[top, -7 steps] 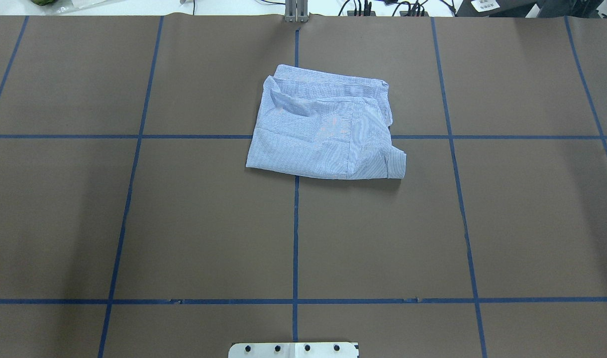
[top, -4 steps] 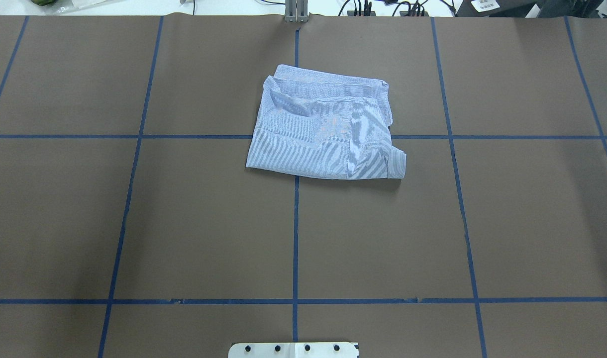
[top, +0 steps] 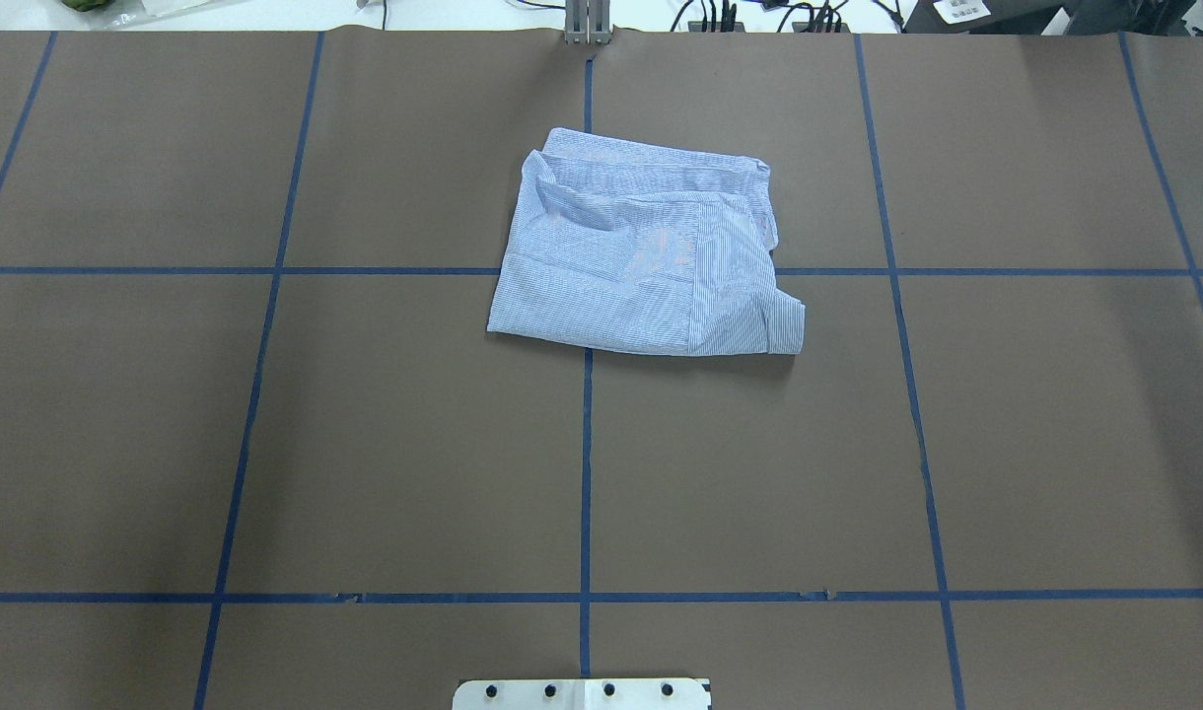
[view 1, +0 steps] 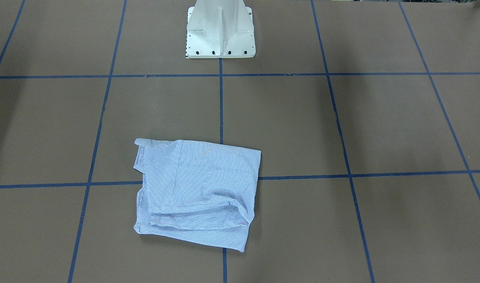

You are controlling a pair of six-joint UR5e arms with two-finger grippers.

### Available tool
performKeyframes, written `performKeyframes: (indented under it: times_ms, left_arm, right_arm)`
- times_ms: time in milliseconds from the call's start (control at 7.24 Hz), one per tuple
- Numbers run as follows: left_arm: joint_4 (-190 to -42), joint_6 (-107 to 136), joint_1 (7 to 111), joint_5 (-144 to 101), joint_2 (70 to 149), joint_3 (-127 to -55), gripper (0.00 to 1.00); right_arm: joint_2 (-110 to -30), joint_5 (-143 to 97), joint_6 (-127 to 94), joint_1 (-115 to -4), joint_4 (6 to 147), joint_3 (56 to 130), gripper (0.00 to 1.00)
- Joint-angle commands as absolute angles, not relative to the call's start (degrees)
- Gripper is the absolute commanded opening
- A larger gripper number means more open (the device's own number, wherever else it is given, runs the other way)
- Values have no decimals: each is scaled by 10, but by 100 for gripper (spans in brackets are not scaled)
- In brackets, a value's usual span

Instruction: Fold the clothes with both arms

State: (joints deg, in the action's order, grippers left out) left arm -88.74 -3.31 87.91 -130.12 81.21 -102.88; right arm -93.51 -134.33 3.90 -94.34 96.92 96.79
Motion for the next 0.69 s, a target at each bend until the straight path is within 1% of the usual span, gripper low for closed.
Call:
performKeyframes:
  times_ms: [0,552]
  left_arm:
    - [-888,-49,882,-1302,811,-1031,100]
    - [-886,-50,882,-1301,812,-1030,100]
  right_arm:
    - [-937,-1358,26,-942,969,969,100]
    - [-935,-1354,9,-926,966,972,100]
